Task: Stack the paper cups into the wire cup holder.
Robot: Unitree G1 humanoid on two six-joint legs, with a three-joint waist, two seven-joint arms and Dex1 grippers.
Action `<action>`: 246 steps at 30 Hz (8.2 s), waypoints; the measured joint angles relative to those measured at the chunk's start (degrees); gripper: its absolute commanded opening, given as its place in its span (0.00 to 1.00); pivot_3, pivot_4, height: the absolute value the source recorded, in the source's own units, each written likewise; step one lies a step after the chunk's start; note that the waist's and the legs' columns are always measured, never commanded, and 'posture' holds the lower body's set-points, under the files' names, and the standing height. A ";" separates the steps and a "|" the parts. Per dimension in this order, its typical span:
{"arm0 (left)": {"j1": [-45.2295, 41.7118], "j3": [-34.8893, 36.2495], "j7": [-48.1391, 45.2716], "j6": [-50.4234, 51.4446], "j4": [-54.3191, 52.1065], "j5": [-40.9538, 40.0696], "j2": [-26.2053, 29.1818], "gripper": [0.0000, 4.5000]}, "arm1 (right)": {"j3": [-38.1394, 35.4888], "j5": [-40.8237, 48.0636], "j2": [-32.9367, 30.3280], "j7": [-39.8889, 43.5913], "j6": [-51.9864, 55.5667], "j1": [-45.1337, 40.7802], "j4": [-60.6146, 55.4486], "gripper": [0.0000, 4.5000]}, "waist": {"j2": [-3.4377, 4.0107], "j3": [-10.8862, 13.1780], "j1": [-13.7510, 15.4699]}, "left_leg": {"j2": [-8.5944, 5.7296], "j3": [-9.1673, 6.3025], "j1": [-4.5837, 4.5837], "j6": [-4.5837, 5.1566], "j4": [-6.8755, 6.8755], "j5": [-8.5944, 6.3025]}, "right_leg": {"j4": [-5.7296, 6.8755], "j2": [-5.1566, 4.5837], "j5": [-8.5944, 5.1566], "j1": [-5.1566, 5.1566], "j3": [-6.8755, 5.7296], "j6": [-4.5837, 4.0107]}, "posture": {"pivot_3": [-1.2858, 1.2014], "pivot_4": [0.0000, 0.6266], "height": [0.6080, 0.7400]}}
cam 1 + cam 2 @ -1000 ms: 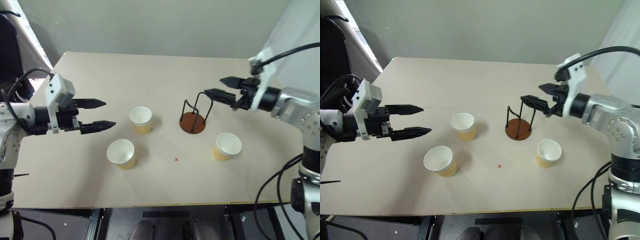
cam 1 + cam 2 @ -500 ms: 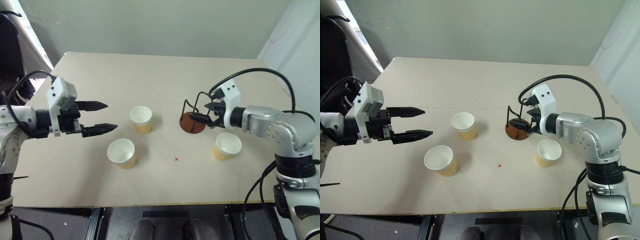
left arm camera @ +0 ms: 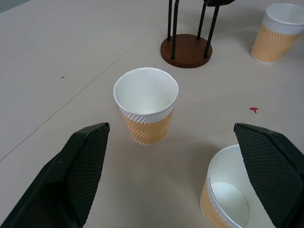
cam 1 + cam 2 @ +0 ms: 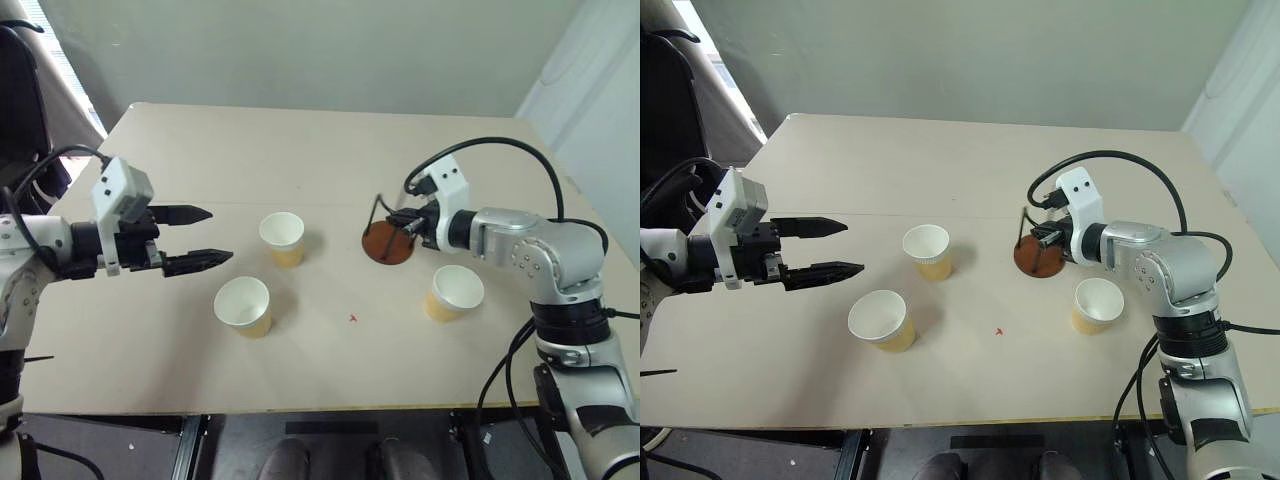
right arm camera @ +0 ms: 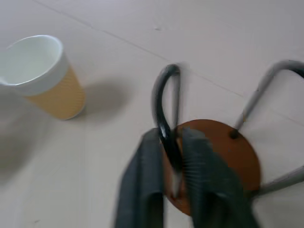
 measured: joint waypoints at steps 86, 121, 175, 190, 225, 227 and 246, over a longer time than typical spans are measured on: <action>-2.91 -6.81 -15.32 0.37 -4.42 -3.51 7.60 1.00 | 4.75 -12.33 -37.80 44.76 -25.70 14.60 -11.35 0.39 | -0.10 -0.05 0.04 | 0.22 0.05 0.36 -0.05 -0.17 -0.04 | 0.07 0.07 -0.04 0.28 0.05 -0.32 | 0.52 0.24 1.00; -0.23 -4.14 -13.71 2.12 -5.99 -3.51 8.31 1.00 | -1.53 3.18 -29.89 55.54 -20.69 -11.39 -10.65 0.01 | -0.06 -0.03 -0.16 | 0.37 0.06 0.37 -0.10 -0.16 -0.02 | 0.04 0.37 -0.12 0.26 0.07 -0.47 | 0.52 0.24 1.00; -1.06 -14.54 -8.55 -0.41 -2.61 10.13 9.18 1.00 | -28.00 33.69 -28.02 39.23 -1.61 12.64 -16.92 1.00 | -0.09 -0.04 0.31 | 0.39 -0.01 0.44 -0.27 -0.11 0.01 | 0.14 0.39 -0.18 0.32 0.06 -0.60 | 0.52 0.24 1.00; -6.18 -22.60 -6.28 2.22 -3.71 15.07 4.36 1.00 | -27.54 33.83 -28.96 32.94 -7.04 20.47 -21.09 1.00 | -0.07 -0.04 0.21 | 0.39 -0.01 0.42 -0.25 -0.13 0.00 | 0.14 0.38 -0.15 0.31 0.06 -0.54 | 0.52 0.24 1.00; -40.00 -20.72 -22.51 2.08 7.60 0.81 -13.02 0.01 | -26.90 37.32 -33.72 29.58 -10.23 21.17 -19.43 1.00 | -0.08 -0.05 1.05 | 0.33 0.00 0.35 -0.17 0.01 -0.04 | -0.05 0.33 -0.01 0.44 0.06 -0.28 | 0.52 0.24 1.00; -41.03 -22.17 -22.86 0.92 7.81 -0.39 -13.84 0.01 | -27.31 37.34 -34.09 29.53 -10.27 21.43 -19.48 1.00 | -0.08 -0.05 1.05 | 0.34 0.02 0.33 -0.17 0.00 -0.04 | -0.05 0.33 0.01 0.45 0.06 -0.23 | 0.52 0.24 1.00; -43.14 -34.15 -23.06 -14.71 14.08 7.84 -23.30 0.01 | -30.59 39.58 -34.69 25.67 -10.27 25.35 -22.56 1.00 | -0.09 -0.04 1.30 | 0.21 0.20 0.24 -0.02 0.29 -0.11 | -0.16 0.33 0.09 0.58 0.17 0.17 | 0.52 0.24 1.00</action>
